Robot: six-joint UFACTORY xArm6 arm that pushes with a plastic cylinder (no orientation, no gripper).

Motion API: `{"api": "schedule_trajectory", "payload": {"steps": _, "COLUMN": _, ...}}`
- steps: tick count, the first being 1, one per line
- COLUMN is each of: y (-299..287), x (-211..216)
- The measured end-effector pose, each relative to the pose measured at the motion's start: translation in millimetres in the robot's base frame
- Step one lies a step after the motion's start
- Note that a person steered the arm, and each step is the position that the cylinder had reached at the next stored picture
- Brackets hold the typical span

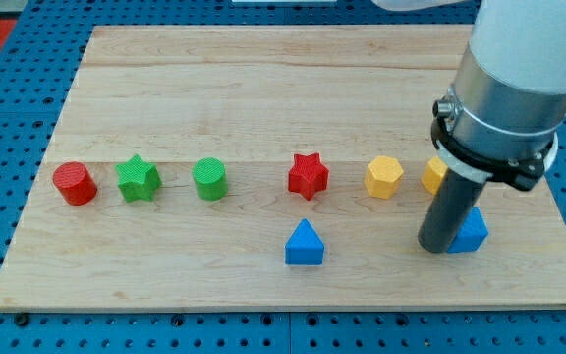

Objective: Move the blue cube horizontally to the yellow heart

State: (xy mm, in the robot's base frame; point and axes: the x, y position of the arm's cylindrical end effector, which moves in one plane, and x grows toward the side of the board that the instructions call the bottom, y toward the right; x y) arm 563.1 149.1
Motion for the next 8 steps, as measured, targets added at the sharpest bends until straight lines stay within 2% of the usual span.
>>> {"api": "schedule_trajectory", "payload": {"steps": 1, "y": 13.8, "x": 1.1}}
{"api": "schedule_trajectory", "payload": {"steps": 3, "y": 34.9, "x": -45.7}}
{"api": "schedule_trajectory", "payload": {"steps": 4, "y": 33.1, "x": -44.6}}
{"api": "schedule_trajectory", "payload": {"steps": 5, "y": 19.2, "x": -18.7}}
{"api": "schedule_trajectory", "payload": {"steps": 6, "y": 48.3, "x": -11.5}}
{"api": "schedule_trajectory", "payload": {"steps": 8, "y": 55.4, "x": -54.6}}
